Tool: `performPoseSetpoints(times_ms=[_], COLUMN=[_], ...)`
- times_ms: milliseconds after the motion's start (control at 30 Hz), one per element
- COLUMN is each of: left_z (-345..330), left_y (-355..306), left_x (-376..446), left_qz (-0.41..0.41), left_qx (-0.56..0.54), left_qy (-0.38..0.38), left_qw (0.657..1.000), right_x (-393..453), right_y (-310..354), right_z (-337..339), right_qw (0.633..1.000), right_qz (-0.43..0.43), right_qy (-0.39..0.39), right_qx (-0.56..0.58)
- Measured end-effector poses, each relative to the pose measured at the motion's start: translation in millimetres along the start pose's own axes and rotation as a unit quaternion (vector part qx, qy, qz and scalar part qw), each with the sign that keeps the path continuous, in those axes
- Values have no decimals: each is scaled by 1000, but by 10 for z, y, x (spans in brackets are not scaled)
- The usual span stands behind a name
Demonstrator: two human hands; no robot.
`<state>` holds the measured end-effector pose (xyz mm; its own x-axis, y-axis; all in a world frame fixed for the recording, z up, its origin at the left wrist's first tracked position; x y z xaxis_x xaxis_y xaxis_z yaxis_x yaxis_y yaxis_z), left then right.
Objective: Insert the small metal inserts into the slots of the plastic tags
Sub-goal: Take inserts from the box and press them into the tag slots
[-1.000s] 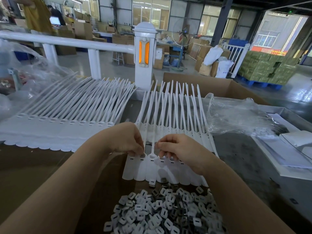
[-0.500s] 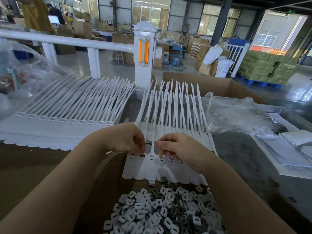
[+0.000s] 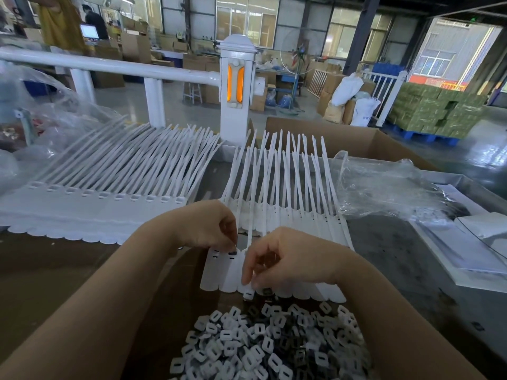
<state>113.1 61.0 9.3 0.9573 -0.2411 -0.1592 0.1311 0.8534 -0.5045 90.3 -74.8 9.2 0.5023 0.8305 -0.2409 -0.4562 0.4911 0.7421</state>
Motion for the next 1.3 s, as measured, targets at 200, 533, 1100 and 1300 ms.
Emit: performPoseSetpoints(times_ms=[200,533,1100,1300], left_z=[-3,49,46,56], left_y=[14,-25,-147,-153], left_x=[2,6,-42,-10], left_qz=[1,-11,-27,-28], left_qx=[1,-60,-252,-284], left_qy=[-1,-16,56,0], left_qw=[1000,998,966,958], right_x=[70,35,-42,-39], right_y=[41,11,-234,-243], right_z=[-110,102,353,395], right_qw=[991,995,950,940], right_qz=[-11,-12,-55,-37], right_qy=[24,-101,-235,-270], right_qx=[-133,-2,200,204])
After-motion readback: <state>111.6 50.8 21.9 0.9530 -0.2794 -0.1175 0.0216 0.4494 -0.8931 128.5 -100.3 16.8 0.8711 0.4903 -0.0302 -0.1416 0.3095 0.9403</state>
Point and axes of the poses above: each hand's wrist, its own x-axis towards the middle knuckle, its own z-axis out of the back of the hand, y = z × x, the point moved 7 cm from there along x, towards the middle knuckle, and after that the axes turned 1 degree about x, right-handed, at the moved point
